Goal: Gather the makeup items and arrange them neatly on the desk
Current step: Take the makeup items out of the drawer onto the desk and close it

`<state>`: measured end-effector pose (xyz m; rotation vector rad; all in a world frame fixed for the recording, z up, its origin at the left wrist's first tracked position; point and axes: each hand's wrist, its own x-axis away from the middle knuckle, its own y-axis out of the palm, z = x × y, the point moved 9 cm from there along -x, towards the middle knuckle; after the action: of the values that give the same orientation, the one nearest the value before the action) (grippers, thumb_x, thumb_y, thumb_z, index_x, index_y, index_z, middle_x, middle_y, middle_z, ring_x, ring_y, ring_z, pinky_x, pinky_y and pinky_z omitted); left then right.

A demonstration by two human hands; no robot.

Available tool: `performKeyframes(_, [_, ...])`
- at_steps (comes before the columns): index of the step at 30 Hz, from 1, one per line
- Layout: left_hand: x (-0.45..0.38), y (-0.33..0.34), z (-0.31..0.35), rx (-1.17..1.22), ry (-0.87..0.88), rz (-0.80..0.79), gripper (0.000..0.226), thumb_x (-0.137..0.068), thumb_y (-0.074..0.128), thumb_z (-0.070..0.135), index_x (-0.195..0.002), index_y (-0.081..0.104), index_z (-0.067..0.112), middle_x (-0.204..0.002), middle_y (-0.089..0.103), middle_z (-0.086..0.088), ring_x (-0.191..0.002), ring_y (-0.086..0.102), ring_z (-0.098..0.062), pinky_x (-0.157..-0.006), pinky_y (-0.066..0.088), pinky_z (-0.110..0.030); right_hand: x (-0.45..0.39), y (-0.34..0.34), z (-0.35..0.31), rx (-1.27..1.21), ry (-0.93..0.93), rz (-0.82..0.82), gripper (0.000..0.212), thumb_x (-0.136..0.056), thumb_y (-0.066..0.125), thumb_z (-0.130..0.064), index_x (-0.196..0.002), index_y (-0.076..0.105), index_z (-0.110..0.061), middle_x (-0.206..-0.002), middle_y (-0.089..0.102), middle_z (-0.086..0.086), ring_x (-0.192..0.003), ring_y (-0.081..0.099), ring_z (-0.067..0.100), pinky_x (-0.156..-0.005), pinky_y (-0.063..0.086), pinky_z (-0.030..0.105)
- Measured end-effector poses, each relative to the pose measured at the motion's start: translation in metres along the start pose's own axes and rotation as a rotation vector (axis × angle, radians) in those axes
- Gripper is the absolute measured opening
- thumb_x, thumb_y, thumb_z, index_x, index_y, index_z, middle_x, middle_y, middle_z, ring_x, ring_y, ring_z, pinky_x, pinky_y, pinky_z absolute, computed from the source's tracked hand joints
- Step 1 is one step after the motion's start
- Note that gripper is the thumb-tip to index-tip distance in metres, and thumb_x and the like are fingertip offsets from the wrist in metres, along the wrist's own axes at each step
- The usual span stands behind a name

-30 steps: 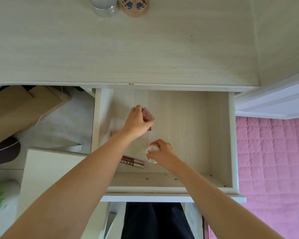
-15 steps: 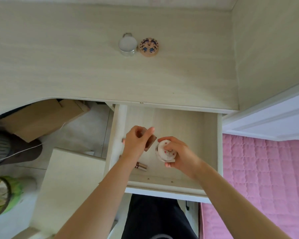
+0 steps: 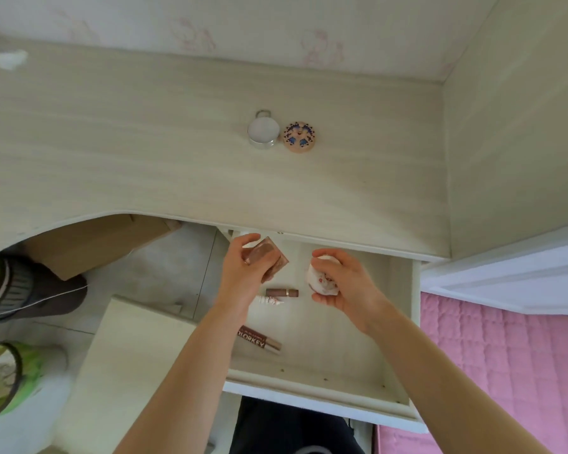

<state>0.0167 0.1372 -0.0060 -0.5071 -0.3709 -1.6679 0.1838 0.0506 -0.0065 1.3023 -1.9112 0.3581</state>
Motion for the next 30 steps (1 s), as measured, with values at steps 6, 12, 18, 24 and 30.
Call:
performKeyframes(6, [-0.051,-0.003,0.038,-0.141,0.067,-0.012,0.041,-0.08,0.074,0.009,-0.114,0.055,0.021,-0.099,0.064,-0.001,-0.081,0.063,-0.013,-0.061,0.053,-0.021,-0.041,-0.002,-0.035,-0.003,-0.013,0.214,0.039,-0.082,0.071,-0.021,-0.116,0.054,-0.017,-0.107,0.056,0.005,-0.089,0.062,0.022,-0.068,0.058,0.034])
performKeyframes(12, [-0.121,0.003,0.061,-0.339,0.112,-0.041,0.028,-0.084,0.067,0.01,-0.108,0.058,0.02,-0.103,0.063,-0.006,-0.085,0.062,-0.022,-0.076,0.055,-0.041,-0.089,0.006,-0.074,0.018,-0.016,0.305,0.042,-0.078,0.076,-0.028,-0.113,0.057,-0.014,-0.105,0.06,0.003,-0.096,0.063,0.02,-0.077,0.06,0.042])
performKeyframes(18, [-0.172,0.013,0.077,-0.432,0.142,-0.056,0.036,-0.085,0.067,0.016,-0.117,0.052,0.017,-0.091,0.06,0.006,-0.083,0.059,-0.012,-0.064,0.047,-0.013,-0.124,0.015,-0.122,0.403,-0.254,0.464,0.045,-0.072,0.079,-0.035,-0.109,0.06,-0.02,-0.099,0.063,-0.004,-0.089,0.061,0.015,-0.065,0.052,0.024])
performKeyframes(24, [-0.189,0.02,0.077,-0.515,0.163,-0.067,0.034,-0.085,0.066,0.019,-0.117,0.052,0.02,-0.088,0.056,0.011,-0.077,0.054,0.0,-0.051,0.037,-0.007,-0.145,0.029,-0.132,0.54,-0.306,0.508,0.051,-0.073,0.077,-0.033,-0.114,0.052,-0.015,-0.096,0.057,-0.005,-0.082,0.053,0.009,-0.053,0.035,0.012])
performKeyframes(30, [-0.19,0.023,0.076,-0.614,0.245,-0.083,0.034,-0.085,0.064,0.013,-0.117,0.055,0.015,-0.103,0.059,0.002,-0.097,0.056,-0.018,-0.082,0.049,-0.029,-0.16,0.043,-0.131,0.69,-0.297,0.485,0.05,-0.075,0.072,-0.045,-0.111,0.053,-0.016,-0.103,0.056,-0.001,-0.096,0.055,0.02,-0.077,0.051,0.033])
